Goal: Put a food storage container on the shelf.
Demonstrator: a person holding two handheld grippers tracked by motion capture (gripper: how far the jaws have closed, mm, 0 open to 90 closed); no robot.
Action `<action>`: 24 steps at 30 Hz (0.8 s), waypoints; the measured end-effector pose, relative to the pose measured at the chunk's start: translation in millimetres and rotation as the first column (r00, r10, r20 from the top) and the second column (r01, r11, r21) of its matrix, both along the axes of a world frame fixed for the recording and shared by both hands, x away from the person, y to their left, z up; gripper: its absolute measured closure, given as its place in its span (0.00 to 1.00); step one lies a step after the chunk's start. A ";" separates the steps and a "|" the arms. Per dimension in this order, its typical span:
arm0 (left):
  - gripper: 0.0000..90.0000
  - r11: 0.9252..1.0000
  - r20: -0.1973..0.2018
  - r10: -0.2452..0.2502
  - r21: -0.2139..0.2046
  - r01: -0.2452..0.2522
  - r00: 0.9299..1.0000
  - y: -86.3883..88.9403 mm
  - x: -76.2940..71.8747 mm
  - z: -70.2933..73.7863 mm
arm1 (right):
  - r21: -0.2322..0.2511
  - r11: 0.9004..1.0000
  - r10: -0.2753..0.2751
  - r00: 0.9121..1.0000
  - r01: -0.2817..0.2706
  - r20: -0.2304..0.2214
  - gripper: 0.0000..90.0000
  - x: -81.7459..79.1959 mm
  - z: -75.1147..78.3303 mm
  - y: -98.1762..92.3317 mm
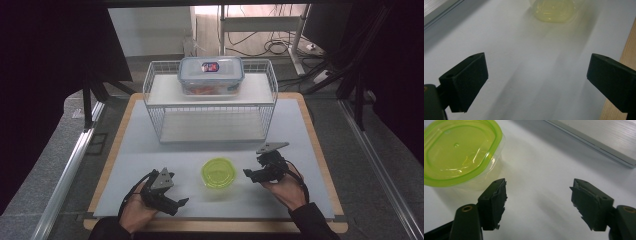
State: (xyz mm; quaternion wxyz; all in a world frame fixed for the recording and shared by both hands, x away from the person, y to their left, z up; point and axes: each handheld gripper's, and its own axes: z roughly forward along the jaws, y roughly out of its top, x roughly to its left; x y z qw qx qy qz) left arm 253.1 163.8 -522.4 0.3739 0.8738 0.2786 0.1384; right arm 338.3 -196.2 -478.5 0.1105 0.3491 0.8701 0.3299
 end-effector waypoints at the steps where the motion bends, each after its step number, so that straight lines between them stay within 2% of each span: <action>1: 0.04 1.000 0.001 0.001 0.002 -0.001 1.000 -0.2 0.0 -0.1 | 0.000 1.000 0.002 1.000 -0.002 -0.006 0.33 -0.2 0.7 0.0; 5: 0.04 1.000 -0.001 0.001 0.005 -0.001 1.000 -0.4 0.1 -0.7 | 0.018 1.000 0.003 1.000 -0.003 -0.004 0.40 -0.7 3.3 3.0; 9: 0.04 1.000 0.000 0.003 0.012 -0.003 1.000 -0.9 0.0 -1.3 | 0.073 0.997 0.019 1.000 -0.020 0.007 0.45 -1.5 7.3 7.2; 12: 0.04 1.000 0.009 0.002 0.016 -0.002 1.000 -0.8 0.1 -1.1 | 0.116 0.993 0.019 1.000 -0.019 -0.006 0.49 -1.6 10.6 10.5; 18: 0.04 1.000 0.017 0.005 0.011 -0.005 1.000 0.4 0.1 -0.1 | 0.158 0.986 0.049 0.999 -0.045 -0.023 0.55 2.7 11.4 17.1; 22: 0.04 1.000 0.020 0.001 0.014 -0.001 1.000 -0.4 -0.2 -0.3 | 0.216 0.974 0.077 0.994 -0.060 -0.074 0.60 10.2 8.6 20.3; 24: 0.04 1.000 0.020 0.000 0.013 -0.001 1.000 -0.3 -0.1 -0.4 | 0.229 0.971 0.088 0.992 -0.065 -0.092 0.61 13.5 6.1 22.5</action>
